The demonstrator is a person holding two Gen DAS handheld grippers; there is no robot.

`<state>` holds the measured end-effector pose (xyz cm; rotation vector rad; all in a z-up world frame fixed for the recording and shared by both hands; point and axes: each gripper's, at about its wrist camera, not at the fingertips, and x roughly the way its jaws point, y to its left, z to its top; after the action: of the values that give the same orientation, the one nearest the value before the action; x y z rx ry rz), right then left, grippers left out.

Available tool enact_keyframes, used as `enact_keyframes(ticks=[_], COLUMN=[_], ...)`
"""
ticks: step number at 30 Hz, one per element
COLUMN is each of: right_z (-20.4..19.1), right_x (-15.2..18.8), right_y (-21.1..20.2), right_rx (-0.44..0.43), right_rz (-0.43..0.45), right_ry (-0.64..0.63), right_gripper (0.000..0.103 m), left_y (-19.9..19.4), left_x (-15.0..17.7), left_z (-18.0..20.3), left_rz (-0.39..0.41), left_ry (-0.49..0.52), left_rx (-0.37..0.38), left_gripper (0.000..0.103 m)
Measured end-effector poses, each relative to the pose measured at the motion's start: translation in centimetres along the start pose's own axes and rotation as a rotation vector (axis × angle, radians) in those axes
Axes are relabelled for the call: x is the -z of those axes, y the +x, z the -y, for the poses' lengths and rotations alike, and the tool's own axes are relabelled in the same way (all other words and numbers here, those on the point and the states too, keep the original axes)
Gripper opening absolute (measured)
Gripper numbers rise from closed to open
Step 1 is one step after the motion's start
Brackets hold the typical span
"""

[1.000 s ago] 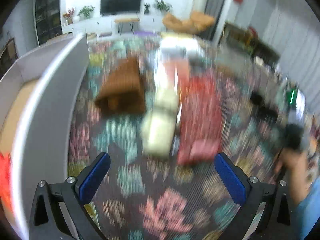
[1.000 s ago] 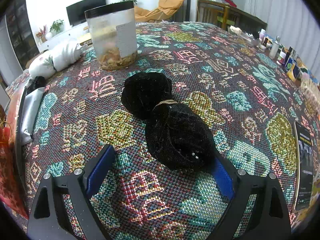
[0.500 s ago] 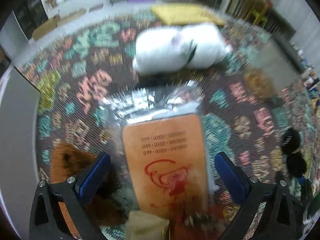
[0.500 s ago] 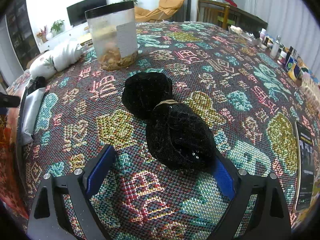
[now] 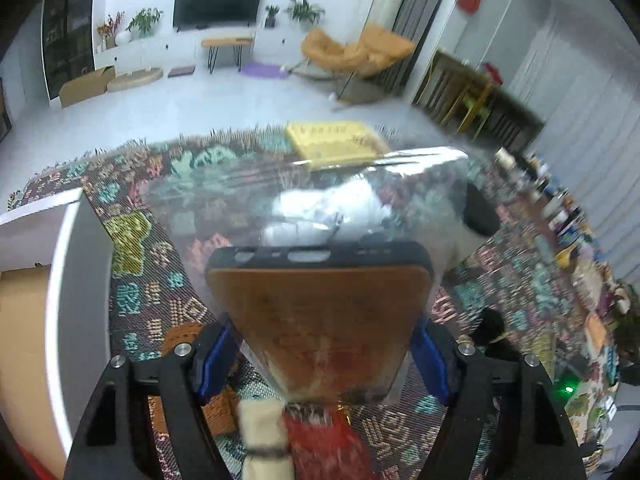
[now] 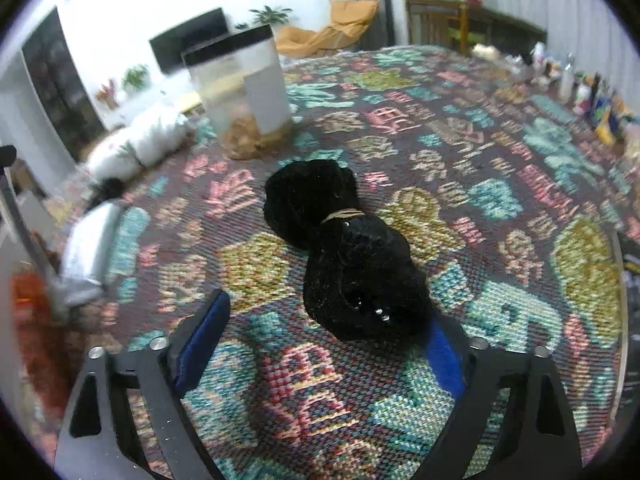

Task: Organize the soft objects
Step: 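Grasp the clear packet with orange card using the left tool while the right tool holds the velvet bundle, then carry both items over the white box and open both tools to release them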

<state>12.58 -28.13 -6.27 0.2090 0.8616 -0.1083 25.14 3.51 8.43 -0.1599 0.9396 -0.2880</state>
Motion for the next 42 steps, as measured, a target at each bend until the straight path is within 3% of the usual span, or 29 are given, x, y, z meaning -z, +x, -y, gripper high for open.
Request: enact_keyframes(ticks=[1, 2, 8, 13, 17, 21, 25, 26, 27, 28, 29, 31, 33, 36, 38, 40, 42], right_z=[0.7, 1.9, 2.2, -4.5, -12.9, -22.7, -31.6, -34.4, -35.7, -37.8, -38.8, -39.5, -37.9, -33.7, -31.2, -29.3, -26.9], right_x=[-0.2, -0.5, -2.6, -4.0, -3.8, -2.0, 1.3, 2.4, 3.0, 4.0, 4.7, 5.5, 5.7, 5.6, 5.8, 6.3, 6.1], right_y=[0.0, 0.2, -3.1, -8.4, -12.7, -16.4, -18.4, -18.4, -18.2, -17.8, -17.4, -16.8, -16.5, -14.4, -11.0, -6.0, -3.2], right_rx=[-0.028, -0.103, -0.207, -0.344, -0.529, -0.725, -0.87, -0.887, -0.889, -0.902, -0.909, -0.908, -0.89, -0.786, -0.75, -0.76, -0.665], right_rz=[-0.014, -0.06, -0.067, -0.034, -0.037, -0.073, -0.148, -0.176, -0.189, -0.22, -0.247, -0.264, -0.234, -0.187, -0.275, -0.434, -0.42], right_ry=[0.016, 0.073, 0.047, -0.072, -0.152, -0.245, -0.326, -0.346, -0.36, -0.387, -0.398, -0.389, -0.396, -0.402, -0.35, -0.282, -0.238], right_gripper=[0.013, 0.013, 0.013, 0.013, 0.013, 0.013, 0.015, 0.023, 0.039, 0.055, 0.083, 0.082, 0.082, 0.082, 0.083, 0.083, 0.082], left_y=[-1.0, -1.8, -7.2, -13.5, -19.8, -25.0, -27.5, -27.1, -26.2, -25.0, -23.7, -21.9, -21.4, -22.0, -22.0, -21.4, -21.0], left_x=[0.2, 0.6, 3.8, 5.7, 7.9, 10.4, 13.4, 14.0, 14.3, 14.5, 14.7, 15.0, 15.1, 14.9, 14.8, 14.5, 14.3], left_z=[-0.4, -0.8, -3.0, -5.8, -10.0, -15.2, -20.7, -22.4, -23.9, -25.4, -27.1, -29.1, -29.4, -28.1, -27.0, -25.5, -22.8], left_rz=[0.015, 0.031, 0.119, 0.209, 0.292, 0.33, 0.28, 0.233, 0.184, 0.137, 0.107, 0.073, 0.1, 0.206, 0.242, 0.259, 0.265], left_ry=[-0.007, -0.014, -0.062, -0.112, -0.175, -0.24, -0.293, -0.328, -0.35, -0.363, -0.374, -0.384, -0.377, -0.381, -0.376, -0.349, -0.304], left_rx=[0.016, 0.031, 0.131, 0.179, 0.173, 0.09, -0.107, -0.18, -0.234, -0.278, -0.326, -0.427, -0.451, -0.424, -0.385, -0.341, -0.292], left_gripper=[0.076, 0.076, 0.075, 0.075, 0.075, 0.075, 0.075, 0.079, 0.09, 0.094, 0.095, 0.095, 0.095, 0.095, 0.095, 0.095, 0.095])
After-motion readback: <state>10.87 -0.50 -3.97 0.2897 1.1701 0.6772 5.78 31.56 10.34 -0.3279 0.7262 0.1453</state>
